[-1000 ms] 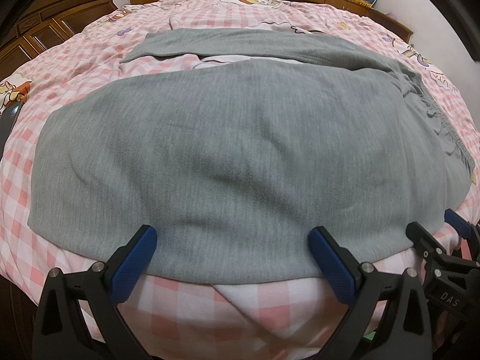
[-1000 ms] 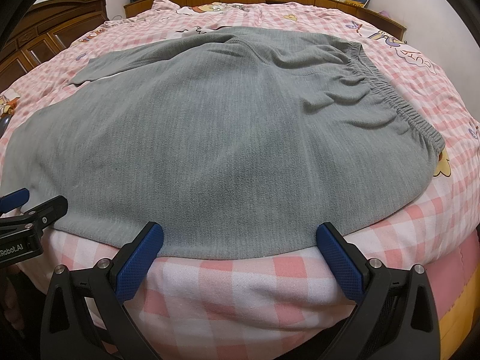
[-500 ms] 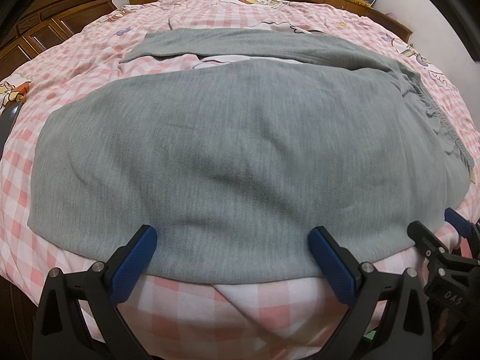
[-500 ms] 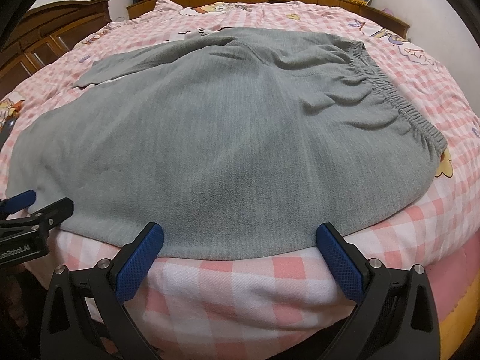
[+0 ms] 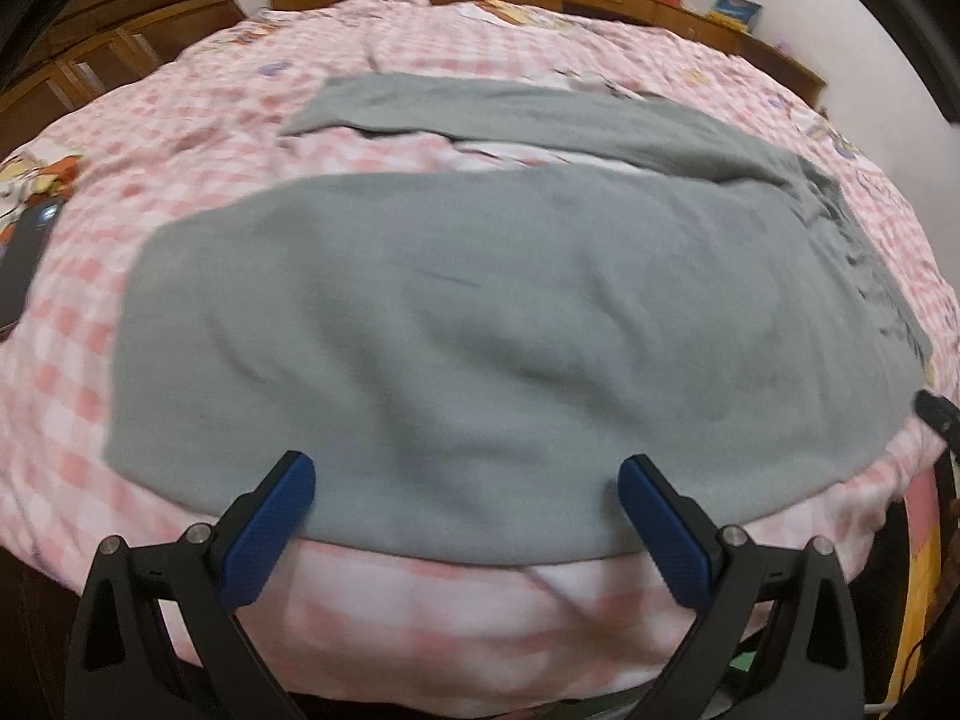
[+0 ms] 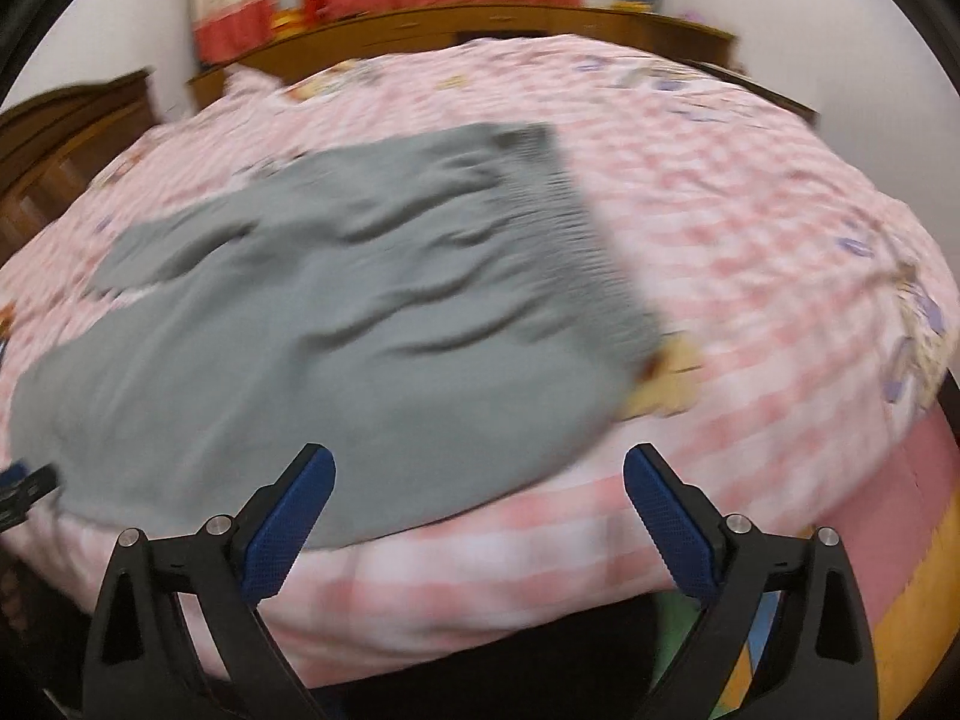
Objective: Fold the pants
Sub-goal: 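Move both tools toward the sweatpants and lower them onto the fabric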
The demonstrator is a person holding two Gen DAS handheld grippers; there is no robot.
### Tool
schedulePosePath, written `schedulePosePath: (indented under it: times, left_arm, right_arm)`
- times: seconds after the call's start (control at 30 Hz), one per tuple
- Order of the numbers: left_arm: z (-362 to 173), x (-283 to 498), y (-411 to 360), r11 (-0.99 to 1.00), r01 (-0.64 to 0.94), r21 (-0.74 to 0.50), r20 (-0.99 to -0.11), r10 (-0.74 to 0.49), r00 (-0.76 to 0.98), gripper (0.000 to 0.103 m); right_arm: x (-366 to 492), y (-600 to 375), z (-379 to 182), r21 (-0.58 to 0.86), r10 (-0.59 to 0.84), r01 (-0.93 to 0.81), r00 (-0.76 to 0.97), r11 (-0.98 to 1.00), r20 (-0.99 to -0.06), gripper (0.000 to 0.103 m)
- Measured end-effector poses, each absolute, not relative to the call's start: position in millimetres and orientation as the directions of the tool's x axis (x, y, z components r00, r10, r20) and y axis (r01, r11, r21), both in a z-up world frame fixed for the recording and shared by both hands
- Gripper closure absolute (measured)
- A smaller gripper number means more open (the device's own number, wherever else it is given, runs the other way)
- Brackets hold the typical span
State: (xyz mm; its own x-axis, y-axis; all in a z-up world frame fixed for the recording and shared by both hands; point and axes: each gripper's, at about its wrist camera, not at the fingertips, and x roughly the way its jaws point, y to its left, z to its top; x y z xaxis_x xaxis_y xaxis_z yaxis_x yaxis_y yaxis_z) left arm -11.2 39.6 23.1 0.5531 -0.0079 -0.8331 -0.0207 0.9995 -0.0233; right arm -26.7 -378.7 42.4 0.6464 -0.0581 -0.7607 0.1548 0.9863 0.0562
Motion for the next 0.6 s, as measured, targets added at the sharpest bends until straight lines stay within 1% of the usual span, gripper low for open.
schedulePosePath:
  times: [0.13,0.23,0.33,0.6]
  left_arm:
    - [32.5,-3.9,69.5,0.996,-0.094,0.002,-0.828,0.055,0.557,0.0]
    - [43.2,3.5,87.6,0.991,-0.13,0.023,-0.815,0.094,0.571,0.0]
    - [51.5,14.3,101.5,0.989,-0.144,0.04,-0.812,0.116,0.572,0.0]
    - [70.1,61.9,117.0,0.988,-0.149,0.048,-0.82,0.124,0.559,0.0]
  right_arm:
    - [-9.7,-411.7,45.4,0.061,-0.087,0.207,0.637,0.976,-0.766,0.007]
    - [4.7,-426.4,49.3,0.063,-0.096,0.224,0.633,0.973,-0.768,0.008]
    - [17.8,-431.4,55.8,0.066,-0.085,0.209,0.636,0.976,-0.767,0.008]
    - [65.2,-420.5,75.2,-0.013,-0.091,0.129,0.627,0.992,-0.773,0.008]
